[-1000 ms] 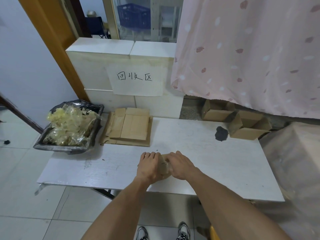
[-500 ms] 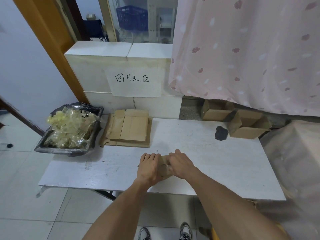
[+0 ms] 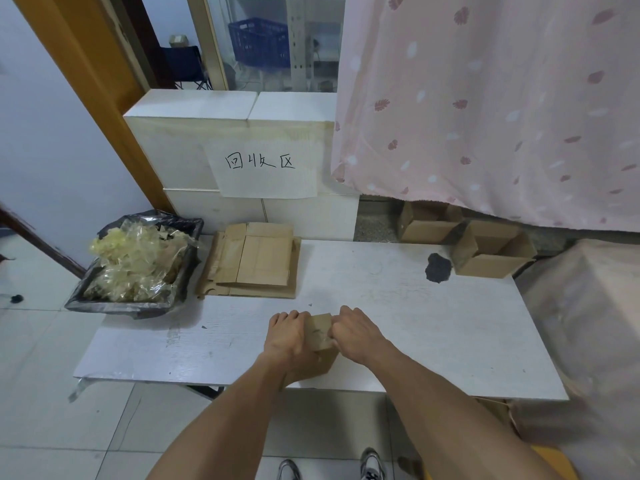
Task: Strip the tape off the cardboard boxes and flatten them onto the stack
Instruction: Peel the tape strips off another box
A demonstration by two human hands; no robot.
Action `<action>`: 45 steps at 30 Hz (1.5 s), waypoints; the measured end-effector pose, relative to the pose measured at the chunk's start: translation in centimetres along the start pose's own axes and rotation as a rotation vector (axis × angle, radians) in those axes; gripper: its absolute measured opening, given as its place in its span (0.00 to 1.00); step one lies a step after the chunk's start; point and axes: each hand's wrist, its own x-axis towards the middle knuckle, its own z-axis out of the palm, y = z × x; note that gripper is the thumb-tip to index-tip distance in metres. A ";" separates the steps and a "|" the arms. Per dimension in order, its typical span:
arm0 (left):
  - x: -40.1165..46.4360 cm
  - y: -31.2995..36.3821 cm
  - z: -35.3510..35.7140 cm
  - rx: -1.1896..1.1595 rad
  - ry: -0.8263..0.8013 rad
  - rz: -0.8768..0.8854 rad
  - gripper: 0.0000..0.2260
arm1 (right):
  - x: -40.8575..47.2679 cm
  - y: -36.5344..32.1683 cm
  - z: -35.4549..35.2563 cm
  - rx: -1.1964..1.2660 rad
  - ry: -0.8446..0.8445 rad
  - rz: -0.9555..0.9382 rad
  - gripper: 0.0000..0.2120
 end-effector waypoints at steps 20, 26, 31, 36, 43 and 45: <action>-0.1 -0.1 -0.7 0.039 0.025 0.128 0.32 | 0.7 -0.5 0.1 -0.054 0.027 -0.135 0.08; -0.5 -0.1 -0.5 0.037 0.076 0.171 0.36 | 1.0 -0.8 0.4 -0.023 0.041 -0.117 0.10; -0.5 -0.6 -1.1 0.070 0.060 0.244 0.36 | 1.0 -1.0 0.1 0.052 0.064 -0.004 0.09; -0.9 -1.6 -0.4 0.095 0.030 0.202 0.37 | 0.4 0.4 0.3 0.187 0.144 0.136 0.08; -0.4 -0.7 -1.4 0.126 0.023 0.219 0.44 | -1.0 -0.3 1.2 0.474 -0.063 0.195 0.48; -0.1 0.0 -1.4 0.163 0.065 0.244 0.43 | -0.5 -1.0 1.2 0.467 -0.023 0.292 0.41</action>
